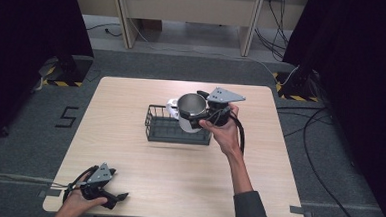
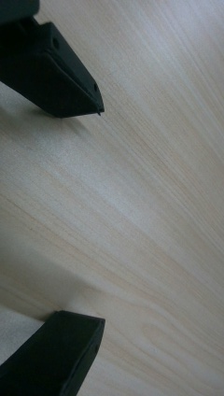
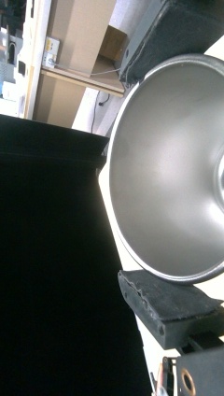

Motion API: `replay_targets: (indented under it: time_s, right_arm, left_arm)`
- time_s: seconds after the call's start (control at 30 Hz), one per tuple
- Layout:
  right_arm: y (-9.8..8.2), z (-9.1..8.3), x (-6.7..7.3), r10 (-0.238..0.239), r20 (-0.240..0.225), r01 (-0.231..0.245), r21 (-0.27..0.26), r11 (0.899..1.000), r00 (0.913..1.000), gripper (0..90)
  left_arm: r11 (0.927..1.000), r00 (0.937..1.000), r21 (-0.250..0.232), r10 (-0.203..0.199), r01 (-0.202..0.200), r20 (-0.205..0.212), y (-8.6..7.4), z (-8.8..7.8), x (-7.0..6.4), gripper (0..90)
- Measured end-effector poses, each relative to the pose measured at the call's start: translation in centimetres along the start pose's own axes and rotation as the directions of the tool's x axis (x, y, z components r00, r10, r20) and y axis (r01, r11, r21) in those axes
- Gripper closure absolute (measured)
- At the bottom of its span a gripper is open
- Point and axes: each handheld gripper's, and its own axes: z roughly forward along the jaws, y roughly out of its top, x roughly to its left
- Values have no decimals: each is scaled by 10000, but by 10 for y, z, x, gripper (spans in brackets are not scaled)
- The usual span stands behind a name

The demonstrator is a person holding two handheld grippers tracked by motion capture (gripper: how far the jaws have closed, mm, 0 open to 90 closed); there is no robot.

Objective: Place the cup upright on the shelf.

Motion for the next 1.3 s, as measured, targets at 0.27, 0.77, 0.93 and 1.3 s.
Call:
replay_targets:
  time_s: [0.27,0.77,0.93,1.3]
  right_arm:
    - [-6,13,-16,153,43,-154,99,9998,9999,62]
    - [-19,30,-37,284,182,-290,305,9991,9994,62]
    - [-22,34,-40,333,221,-341,396,9986,9992,62]
    - [-30,41,-42,427,104,-432,564,9975,9990,61]
  left_arm:
    - [10000,10000,5,30,-30,-7,0,0,0,0]
    - [10000,10000,10,41,-41,7,0,0,0,0]
    - [10000,10000,8,35,-35,8,0,0,0,0]
    - [10000,10000,10,24,-24,22,0,0,0,0]
